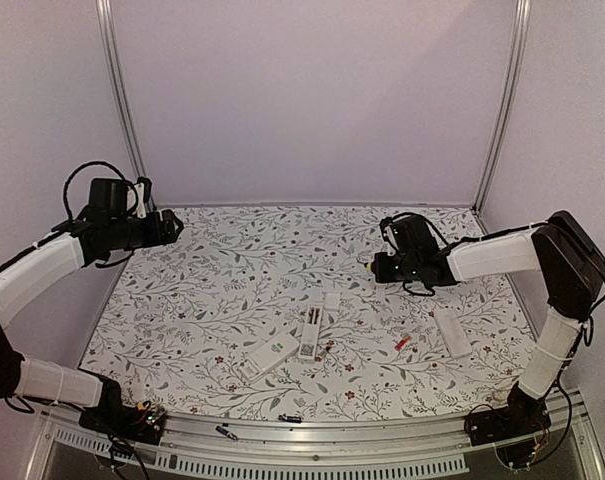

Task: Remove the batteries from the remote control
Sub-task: Place the screwdriver at the center of the board, then pick up the remote control from the center of the board.

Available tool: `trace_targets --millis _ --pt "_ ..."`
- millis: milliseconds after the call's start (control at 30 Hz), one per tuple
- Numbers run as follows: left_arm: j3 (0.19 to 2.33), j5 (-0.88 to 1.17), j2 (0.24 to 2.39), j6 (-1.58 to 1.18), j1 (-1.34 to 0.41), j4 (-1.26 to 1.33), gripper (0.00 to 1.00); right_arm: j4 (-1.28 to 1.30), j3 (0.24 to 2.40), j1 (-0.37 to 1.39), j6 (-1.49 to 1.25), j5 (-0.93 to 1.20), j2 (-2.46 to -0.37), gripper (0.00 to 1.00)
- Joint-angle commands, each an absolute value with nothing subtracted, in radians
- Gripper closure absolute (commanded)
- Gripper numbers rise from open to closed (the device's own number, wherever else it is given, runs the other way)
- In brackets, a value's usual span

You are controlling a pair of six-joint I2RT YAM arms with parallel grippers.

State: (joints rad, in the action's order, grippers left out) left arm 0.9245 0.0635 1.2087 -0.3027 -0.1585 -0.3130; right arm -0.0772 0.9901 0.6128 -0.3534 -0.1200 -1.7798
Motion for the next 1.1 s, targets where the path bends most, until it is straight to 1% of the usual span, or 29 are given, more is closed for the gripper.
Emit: trace_targets --millis 0,133,267,333,400,467,500,567,667,733,833,967,1067 --pt "0.912 0.046 1.214 -0.291 -0.152 -0.327 0.10 -0.118 0.980 0.612 -0.379 -0.124 -1.810 0.80" --pt "0.916 0.045 1.222 -0.287 -0.151 -0.328 0.10 -0.125 0.977 0.611 -0.379 -0.110 -1.815 0.70" --pt "0.914 0.039 1.225 -0.285 -0.152 -0.330 0.10 -0.126 0.980 0.612 -0.378 -0.100 -1.815 0.65" --pt "0.914 0.036 1.227 -0.285 -0.151 -0.332 0.10 -0.126 0.980 0.612 -0.379 -0.097 -1.809 0.60" --pt "0.914 0.034 1.229 -0.283 -0.152 -0.332 0.10 -0.118 0.980 0.611 -0.378 -0.094 -1.797 0.51" --pt "0.918 0.035 1.229 -0.279 -0.152 -0.331 0.10 -0.095 0.980 0.612 -0.378 -0.100 -1.774 0.32" --pt "0.923 0.038 1.229 -0.272 -0.151 -0.328 0.10 -0.076 0.981 0.612 -0.378 -0.109 -1.761 0.26" --pt "0.946 0.057 1.235 -0.266 -0.150 -0.322 0.10 -0.013 0.985 0.611 -0.375 -0.149 -1.725 0.16" --pt "1.008 0.125 1.261 -0.269 -0.150 -0.316 0.10 0.117 0.970 0.603 -0.372 -0.201 -1.652 0.04" --pt "1.055 0.158 1.276 -0.282 -0.150 -0.314 0.10 0.186 0.940 0.587 -0.379 -0.217 -1.604 0.01" --pt "1.098 0.201 1.282 -0.296 -0.150 -0.292 0.10 0.272 0.867 0.535 -0.430 -0.192 -1.524 0.01" --pt "1.073 0.197 1.274 -0.295 -0.150 -0.274 0.10 0.356 0.775 0.477 -0.519 -0.172 -1.430 0.01" --pt "1.041 0.161 1.269 -0.280 -0.150 -0.291 0.10 0.395 0.726 0.446 -0.584 -0.145 -1.403 0.01"
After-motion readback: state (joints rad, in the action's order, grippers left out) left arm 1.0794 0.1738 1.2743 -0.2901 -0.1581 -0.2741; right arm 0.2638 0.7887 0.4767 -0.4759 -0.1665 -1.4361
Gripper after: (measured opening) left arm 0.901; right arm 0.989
